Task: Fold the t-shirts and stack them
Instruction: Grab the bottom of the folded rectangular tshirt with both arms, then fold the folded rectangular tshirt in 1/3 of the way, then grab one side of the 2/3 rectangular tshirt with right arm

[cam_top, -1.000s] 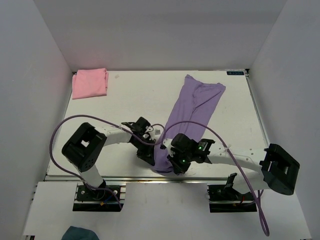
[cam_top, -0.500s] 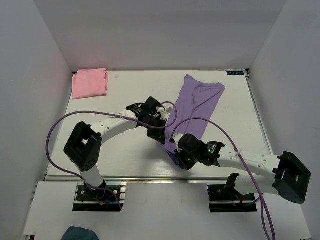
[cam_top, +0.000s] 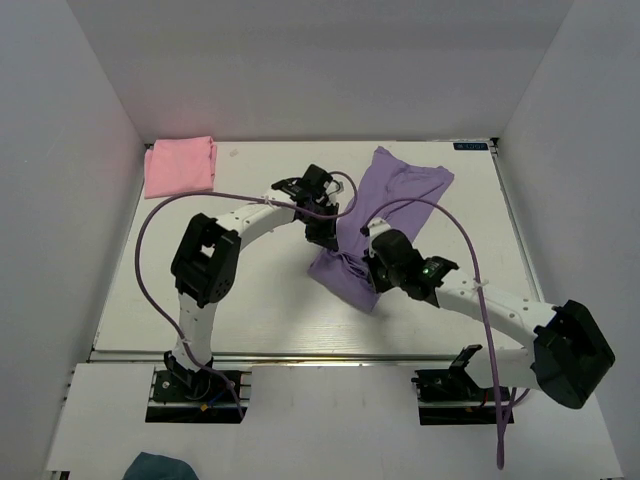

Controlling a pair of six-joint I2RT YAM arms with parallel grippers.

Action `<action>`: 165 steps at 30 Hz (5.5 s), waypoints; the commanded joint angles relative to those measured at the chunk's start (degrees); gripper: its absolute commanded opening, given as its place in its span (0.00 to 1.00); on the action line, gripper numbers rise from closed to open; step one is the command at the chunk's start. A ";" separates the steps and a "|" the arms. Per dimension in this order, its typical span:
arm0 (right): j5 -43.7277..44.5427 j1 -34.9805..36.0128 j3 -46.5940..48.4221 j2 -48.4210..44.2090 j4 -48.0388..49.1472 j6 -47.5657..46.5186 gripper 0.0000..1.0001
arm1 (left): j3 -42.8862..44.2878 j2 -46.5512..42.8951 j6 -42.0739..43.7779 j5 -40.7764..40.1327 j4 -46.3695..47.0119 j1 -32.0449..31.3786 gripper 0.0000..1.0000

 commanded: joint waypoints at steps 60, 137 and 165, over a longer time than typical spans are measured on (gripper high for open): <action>-16.45 -33.08 41.15 35.00 -4.39 -9.91 0.90 | 25.22 11.61 3.41 -4.32 14.32 6.68 1.00; -55.23 -7.41 47.36 26.01 -26.79 -14.66 0.00 | -37.11 -44.57 -5.64 -40.45 4.63 13.35 1.00; -70.09 -28.95 57.37 46.49 -28.64 -27.92 0.00 | -32.53 -39.38 -6.61 -41.68 1.65 13.35 1.00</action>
